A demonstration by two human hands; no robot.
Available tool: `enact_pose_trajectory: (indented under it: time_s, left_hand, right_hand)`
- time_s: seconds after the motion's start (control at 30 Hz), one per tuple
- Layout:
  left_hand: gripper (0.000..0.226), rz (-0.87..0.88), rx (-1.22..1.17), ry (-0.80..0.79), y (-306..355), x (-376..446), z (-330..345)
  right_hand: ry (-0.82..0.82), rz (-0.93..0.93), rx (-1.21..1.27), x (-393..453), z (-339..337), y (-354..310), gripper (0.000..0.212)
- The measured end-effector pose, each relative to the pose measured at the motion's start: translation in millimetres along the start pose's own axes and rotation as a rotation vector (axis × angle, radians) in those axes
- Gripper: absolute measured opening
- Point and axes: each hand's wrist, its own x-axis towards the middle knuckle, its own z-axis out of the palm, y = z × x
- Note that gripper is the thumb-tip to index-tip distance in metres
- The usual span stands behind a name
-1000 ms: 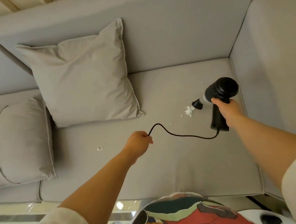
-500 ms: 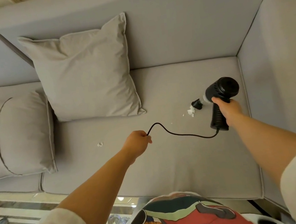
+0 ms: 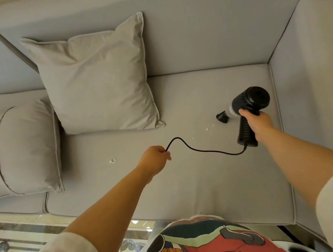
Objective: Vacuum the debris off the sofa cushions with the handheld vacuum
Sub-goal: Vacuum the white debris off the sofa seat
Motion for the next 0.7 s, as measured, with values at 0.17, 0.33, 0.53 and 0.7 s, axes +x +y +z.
enact_pose_trajectory:
  time_s: [0.17, 0.33, 0.53, 0.7]
  left_hand:
    - [0.028, 0.005, -0.006, -0.002, -1, -1, -1]
    - [0.027, 0.005, -0.013, -0.003, -3, -2, -1]
    - [0.028, 0.017, -0.026, 0.007, -6, -3, -2]
    - [0.030, 0.020, -0.040, 0.018, -8, -4, -6]
  right_hand:
    - [0.001, 0.002, 0.003, -1, 1, 2, 0.049]
    - [-0.001, -0.003, -0.008, -3, 2, 2, 0.050]
    - [-0.019, -0.015, 0.023, -4, 5, -7, 0.050]
    - [-0.042, -0.023, -0.001, -5, 10, -16, 0.050]
